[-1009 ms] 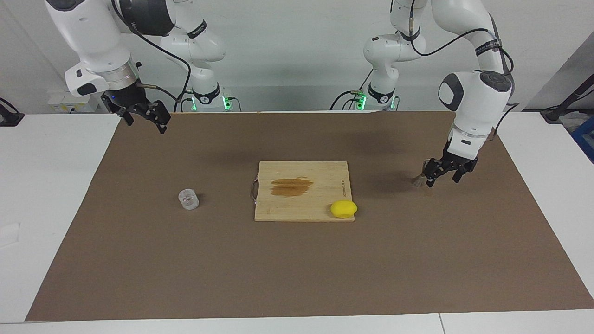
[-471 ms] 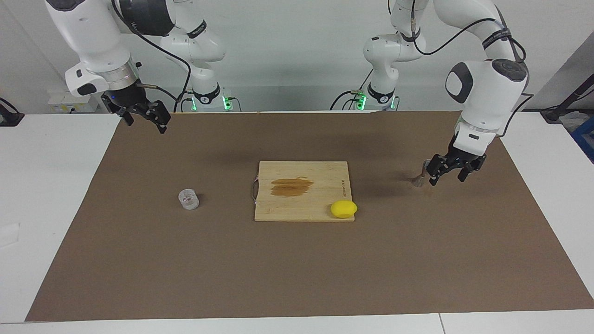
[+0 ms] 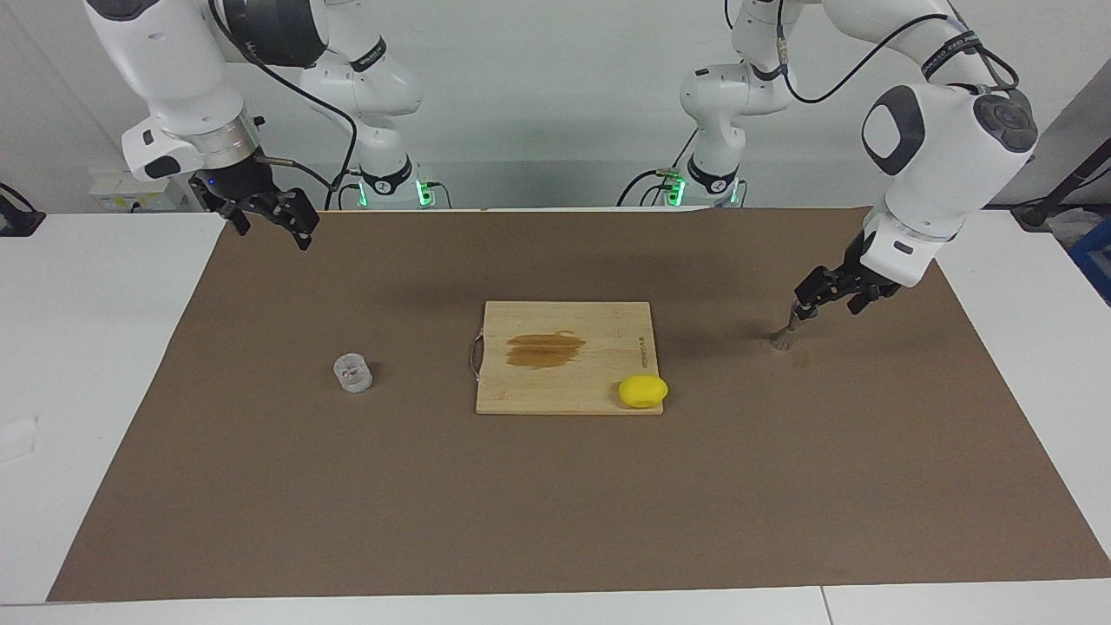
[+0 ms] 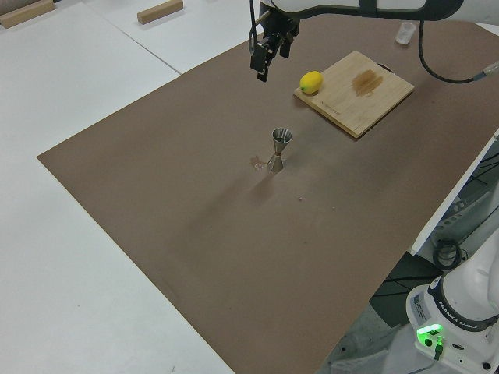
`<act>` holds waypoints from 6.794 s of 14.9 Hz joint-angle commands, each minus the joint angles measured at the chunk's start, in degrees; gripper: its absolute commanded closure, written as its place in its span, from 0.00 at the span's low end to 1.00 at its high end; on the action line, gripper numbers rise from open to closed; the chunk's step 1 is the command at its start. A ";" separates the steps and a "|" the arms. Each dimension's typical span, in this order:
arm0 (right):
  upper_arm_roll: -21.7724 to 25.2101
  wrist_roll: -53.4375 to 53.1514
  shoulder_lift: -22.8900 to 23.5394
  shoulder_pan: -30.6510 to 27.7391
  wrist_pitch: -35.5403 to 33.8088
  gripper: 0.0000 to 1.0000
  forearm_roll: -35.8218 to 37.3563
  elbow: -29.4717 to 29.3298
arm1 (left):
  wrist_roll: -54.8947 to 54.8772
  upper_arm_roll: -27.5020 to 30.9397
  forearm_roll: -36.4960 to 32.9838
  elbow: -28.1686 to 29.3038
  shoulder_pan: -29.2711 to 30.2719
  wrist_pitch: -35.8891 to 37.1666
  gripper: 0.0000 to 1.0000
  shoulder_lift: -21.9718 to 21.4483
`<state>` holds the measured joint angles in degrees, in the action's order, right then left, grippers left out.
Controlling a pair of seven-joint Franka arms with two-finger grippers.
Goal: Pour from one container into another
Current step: 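Move the left gripper toward the small glass cup, then lower the left gripper around the glass cup and close it, then lift the glass cup with the left gripper toward the cutting board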
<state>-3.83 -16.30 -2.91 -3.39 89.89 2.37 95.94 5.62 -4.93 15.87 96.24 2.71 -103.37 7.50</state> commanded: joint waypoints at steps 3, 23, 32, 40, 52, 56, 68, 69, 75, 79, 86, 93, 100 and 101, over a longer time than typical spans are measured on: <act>-0.21 0.92 -1.14 -0.74 0.55 0.00 -1.41 1.27 | -17.54 0.18 13.65 -1.77 5.98 1.69 0.00 1.29; -0.21 0.92 -1.14 -0.74 0.55 0.00 -1.41 1.18 | -112.25 0.27 27.01 9.22 26.02 17.42 0.00 11.13; -0.21 0.92 -1.14 -0.74 0.55 0.00 -1.41 1.18 | -134.99 0.27 38.00 11.60 28.66 20.04 0.00 18.15; -0.21 0.92 -1.14 -0.74 0.55 0.00 -1.41 1.18 | -138.51 0.36 45.12 11.77 27.87 26.38 0.00 23.87; -0.21 0.92 -1.14 -0.74 0.55 0.00 -1.41 1.18 | -138.69 0.53 46.71 14.23 27.34 26.73 0.02 23.87; -0.21 0.92 -1.14 -0.74 0.55 0.00 -1.41 1.18 | -138.69 0.44 46.71 14.85 26.82 26.73 0.16 23.79; -0.21 0.92 -1.14 -0.74 0.55 0.00 -1.41 1.18 | -138.69 0.53 46.79 15.03 26.90 26.29 0.62 23.79; -0.21 0.92 -1.14 -0.74 0.55 0.00 -1.41 1.18 | -138.69 0.53 46.88 15.03 26.82 26.21 0.66 23.79; -0.21 0.92 -1.14 -0.74 0.55 0.00 -1.41 1.18 | -138.60 0.44 48.90 13.71 25.06 26.29 0.69 23.87; -0.21 0.92 -1.14 -0.74 0.55 0.00 -1.41 1.18 | -138.16 0.44 49.26 12.74 23.74 26.12 0.69 23.87; -0.21 0.92 -1.14 -0.74 0.55 0.00 -1.41 1.18 | -137.55 0.27 50.75 13.79 19.18 25.94 0.70 18.18; -0.21 0.92 -1.14 -0.74 0.55 0.00 -1.41 1.18 | -135.00 0.27 61.28 21.69 11.10 22.88 0.70 8.25; -0.21 0.92 -1.14 -0.74 0.55 0.00 -1.41 1.18 | -135.09 0.09 72.52 27.06 -4.01 11.64 0.67 6.03; -0.21 0.92 -1.14 -0.74 0.55 0.00 -1.41 1.18 | -135.17 0.09 74.72 27.15 -6.90 9.53 0.67 6.03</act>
<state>-3.83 -16.30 -2.91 -3.39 89.89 2.37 95.94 -129.70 -5.71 86.29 120.38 0.56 -89.73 15.88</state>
